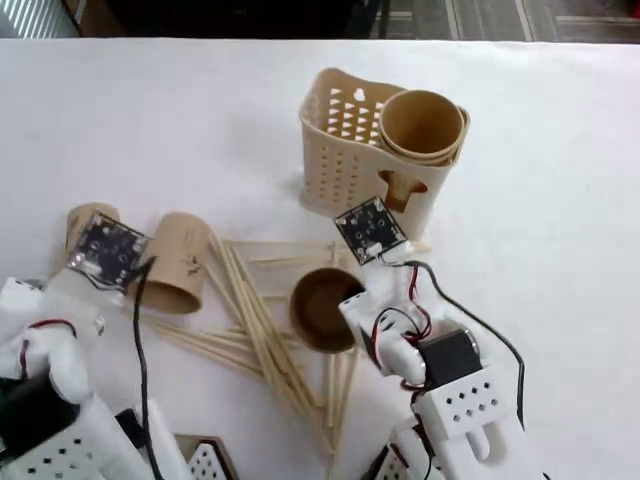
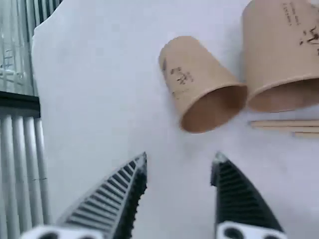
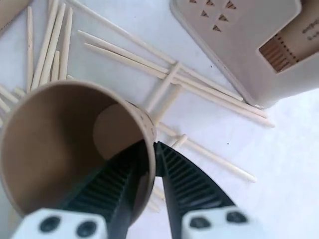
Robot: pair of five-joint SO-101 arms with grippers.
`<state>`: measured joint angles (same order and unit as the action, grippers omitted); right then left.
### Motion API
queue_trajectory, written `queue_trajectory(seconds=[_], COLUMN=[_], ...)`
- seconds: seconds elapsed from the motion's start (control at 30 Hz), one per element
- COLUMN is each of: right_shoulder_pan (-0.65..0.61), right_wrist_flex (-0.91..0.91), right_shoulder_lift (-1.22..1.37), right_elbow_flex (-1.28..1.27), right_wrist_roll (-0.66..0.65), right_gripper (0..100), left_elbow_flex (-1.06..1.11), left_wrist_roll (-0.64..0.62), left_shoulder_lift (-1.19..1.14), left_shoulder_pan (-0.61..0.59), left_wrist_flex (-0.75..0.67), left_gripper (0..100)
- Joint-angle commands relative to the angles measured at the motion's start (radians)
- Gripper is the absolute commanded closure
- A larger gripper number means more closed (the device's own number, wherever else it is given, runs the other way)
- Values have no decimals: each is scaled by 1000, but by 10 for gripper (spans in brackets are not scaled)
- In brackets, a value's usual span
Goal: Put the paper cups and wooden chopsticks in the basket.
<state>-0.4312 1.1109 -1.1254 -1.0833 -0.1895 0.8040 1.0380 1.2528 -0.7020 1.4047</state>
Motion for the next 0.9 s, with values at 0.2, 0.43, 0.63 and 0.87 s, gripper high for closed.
queue_trajectory(seconds=[0.2,0.43,0.63,0.87], right_shoulder_pan=[12,10,10,10], right_wrist_flex=[-18,-18,-18,-13], right_shoulder_lift=[-8,-10,-10,-19], right_elbow_flex=[8,8,8,11], right_wrist_roll=[6,8,9,11], right_gripper=[981,981,981,981], left_elbow_flex=[250,382,471,483], left_wrist_roll=[120,35,-60,-118], left_shoulder_lift=[-205,-374,-410,-325], left_shoulder_pan=[-59,8,82,110], left_wrist_flex=[-448,-747,-887,-882], left_gripper=[699,754,844,982])
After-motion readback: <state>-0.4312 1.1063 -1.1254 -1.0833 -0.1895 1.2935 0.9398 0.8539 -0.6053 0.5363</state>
